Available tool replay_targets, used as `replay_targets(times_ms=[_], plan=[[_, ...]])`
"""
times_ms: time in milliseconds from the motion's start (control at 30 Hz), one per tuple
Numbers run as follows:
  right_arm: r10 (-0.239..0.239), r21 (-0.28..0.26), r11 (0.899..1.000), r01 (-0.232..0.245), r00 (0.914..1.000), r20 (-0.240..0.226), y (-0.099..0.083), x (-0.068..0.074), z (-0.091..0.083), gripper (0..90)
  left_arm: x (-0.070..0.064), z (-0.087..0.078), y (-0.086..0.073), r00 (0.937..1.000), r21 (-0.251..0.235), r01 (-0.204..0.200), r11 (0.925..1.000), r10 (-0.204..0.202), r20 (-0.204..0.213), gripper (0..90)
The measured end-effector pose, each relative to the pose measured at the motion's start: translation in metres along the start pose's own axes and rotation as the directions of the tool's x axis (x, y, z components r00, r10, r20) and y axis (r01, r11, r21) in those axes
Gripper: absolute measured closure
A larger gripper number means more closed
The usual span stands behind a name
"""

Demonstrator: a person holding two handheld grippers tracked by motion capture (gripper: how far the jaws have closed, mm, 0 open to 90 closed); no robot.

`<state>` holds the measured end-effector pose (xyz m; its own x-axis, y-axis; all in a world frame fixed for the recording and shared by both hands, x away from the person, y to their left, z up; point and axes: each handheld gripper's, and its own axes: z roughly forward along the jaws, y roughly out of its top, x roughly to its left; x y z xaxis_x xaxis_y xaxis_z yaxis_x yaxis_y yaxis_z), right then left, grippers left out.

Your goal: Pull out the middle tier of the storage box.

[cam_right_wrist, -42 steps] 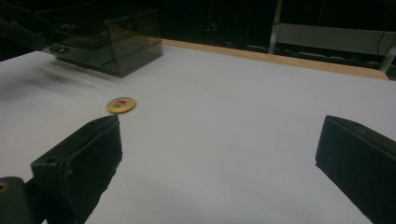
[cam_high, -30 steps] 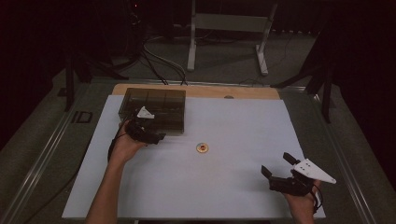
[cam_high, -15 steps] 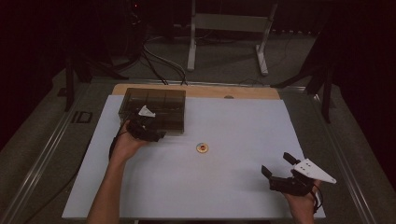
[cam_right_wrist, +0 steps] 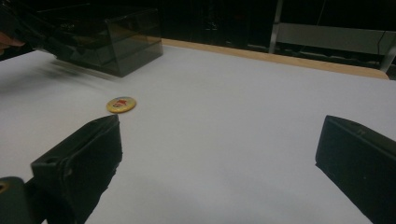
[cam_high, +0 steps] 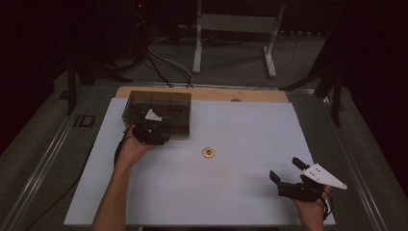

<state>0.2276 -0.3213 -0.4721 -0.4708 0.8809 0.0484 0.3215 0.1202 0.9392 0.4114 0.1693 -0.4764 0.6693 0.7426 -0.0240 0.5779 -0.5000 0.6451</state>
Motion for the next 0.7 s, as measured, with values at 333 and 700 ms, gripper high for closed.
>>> replay_targets(times_ms=[333, 700], plan=[[-0.001, 0.000, 1.000, 0.001, 1.0000, 0.000, 0.0000, 0.0001, -0.0002, 0.4, 0.0025, 0.0000, -0.0020, 0.9999, 0.023, -0.016, 0.9996, 0.016, -0.003, 44.8], [0.001, 0.001, 1.000, -0.001, 1.0000, 0.001, 0.0000, -0.0003, -0.0002, 0.4, 0.0012, -0.0019, -0.0020, 0.9991, 0.046, -0.041, 0.9981, 0.041, -0.004, 48.1]])
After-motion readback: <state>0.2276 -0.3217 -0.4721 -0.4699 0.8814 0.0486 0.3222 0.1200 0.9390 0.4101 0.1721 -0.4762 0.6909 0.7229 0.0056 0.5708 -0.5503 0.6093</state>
